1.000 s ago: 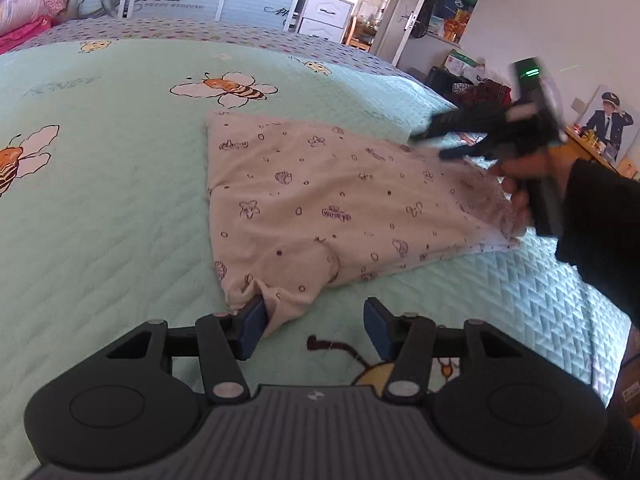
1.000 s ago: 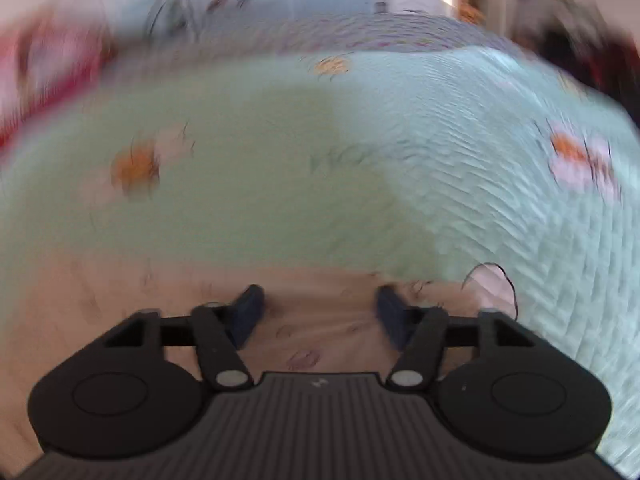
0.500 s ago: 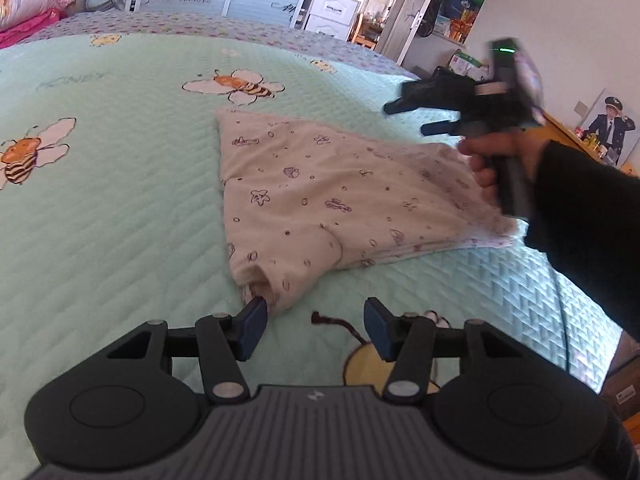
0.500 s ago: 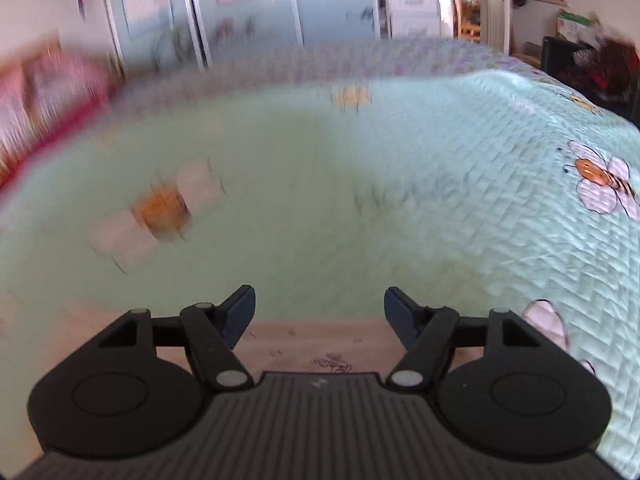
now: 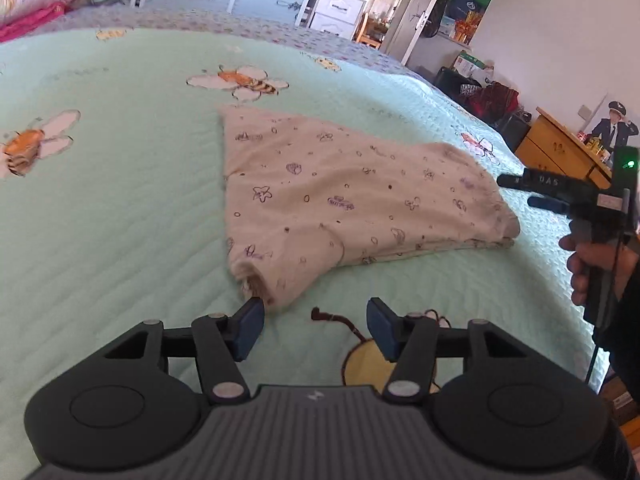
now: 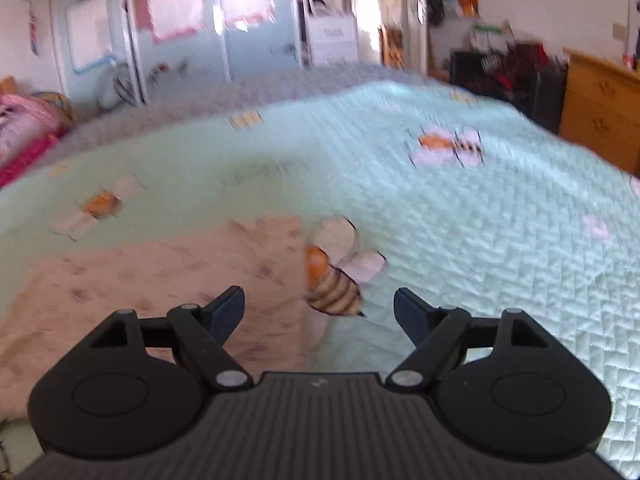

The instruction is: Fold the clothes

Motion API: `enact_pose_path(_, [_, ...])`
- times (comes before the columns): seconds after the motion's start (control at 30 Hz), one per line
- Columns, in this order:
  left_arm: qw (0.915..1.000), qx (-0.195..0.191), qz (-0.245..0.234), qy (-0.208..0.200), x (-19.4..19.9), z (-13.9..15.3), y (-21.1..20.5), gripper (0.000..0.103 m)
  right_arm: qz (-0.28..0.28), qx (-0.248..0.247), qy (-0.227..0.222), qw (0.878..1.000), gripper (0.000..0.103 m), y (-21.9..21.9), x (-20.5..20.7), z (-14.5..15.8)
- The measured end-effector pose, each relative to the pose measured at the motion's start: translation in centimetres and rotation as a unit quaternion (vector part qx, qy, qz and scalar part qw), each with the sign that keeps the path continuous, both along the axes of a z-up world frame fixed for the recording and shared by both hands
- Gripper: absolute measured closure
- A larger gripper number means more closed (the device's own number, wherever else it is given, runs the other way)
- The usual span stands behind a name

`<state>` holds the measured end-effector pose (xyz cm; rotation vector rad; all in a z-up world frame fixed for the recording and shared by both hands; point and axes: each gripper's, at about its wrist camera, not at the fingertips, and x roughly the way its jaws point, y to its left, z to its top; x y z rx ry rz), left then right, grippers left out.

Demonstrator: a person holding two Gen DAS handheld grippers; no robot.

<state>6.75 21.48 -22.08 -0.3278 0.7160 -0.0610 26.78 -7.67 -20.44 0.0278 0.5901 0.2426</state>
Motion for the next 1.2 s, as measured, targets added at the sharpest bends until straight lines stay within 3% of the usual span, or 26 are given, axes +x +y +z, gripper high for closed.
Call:
enact_pose_path(0.1, [1.0000,-0.001,0.000,-0.009,1.0,0.6,0.0,0.043,0.047,0.007,-0.020,0.999,0.016,1.5,-1.5,-0.1])
enact_pose_path(0.2, [0.9998,-0.003,0.000,-0.018,1.9,1.2,0.1,0.039,0.063,-0.018,0.000,0.998,0.016,2.4,-0.4,-1.4])
enact_pose_path(0.27, [0.9997,-0.004,0.000,-0.024,2.6,1.6,0.1,0.040,0.021,-0.051,0.028,0.998,0.016,1.4,0.8,-2.8])
enact_pose_path(0.33, [0.9996,-0.005,0.000,-0.029,3.2,2.0,0.1,0.042,-0.028,-0.037,0.054,0.997,0.017,-0.9,1.4,-3.2])
enact_pose_path(0.4, [0.9994,-0.006,0.000,-0.035,3.8,2.4,0.1,0.042,-0.024,0.013,0.031,0.999,0.016,-1.9,0.5,-1.6])
enact_pose_path(0.5, [0.9981,0.003,-0.011,-0.060,7.1,4.4,0.2,0.040,0.043,-0.001,-0.031,0.999,0.016,0.7,-0.3,0.6])
enact_pose_path(0.57, [0.9978,0.003,-0.006,-0.066,10.4,5.0,0.6,0.039,0.075,0.012,-0.034,0.997,0.016,2.7,1.3,1.6])
enact_pose_path(0.7, [0.9987,-0.036,0.034,0.007,17.4,2.0,3.0,0.039,0.104,-0.007,0.036,0.994,0.015,6.3,7.3,0.0])
enact_pose_path(0.8, [0.9959,-0.050,0.060,0.045,19.2,0.0,5.0,0.049,0.036,-0.058,0.077,0.995,0.016,4.7,11.2,-2.1])
enact_pose_path(0.83, [0.9958,-0.056,0.061,0.039,19.0,0.1,5.5,0.049,0.004,-0.047,0.084,0.995,0.016,3.0,12.0,-2.2])
enact_pose_path(0.97, [0.9924,-0.074,0.097,-0.014,17.1,1.8,7.1,0.044,-0.021,0.049,0.042,0.998,0.015,-1.2,9.3,0.3])
enact_pose_path(1.03, [0.9902,-0.087,0.106,-0.025,17.2,2.2,7.3,0.042,0.008,0.065,0.017,0.998,0.015,-0.7,7.6,1.2])
enact_pose_path(1.1, [0.9925,-0.078,0.092,-0.020,18.3,2.4,6.5,0.041,0.048,0.087,0.020,0.995,0.015,0.6,6.9,1.4])
enact_pose_path(1.2, [0.9963,-0.039,0.076,0.010,20.8,1.9,6.2,0.041,0.087,0.059,0.066,0.992,0.015,3.6,8.7,0.5])
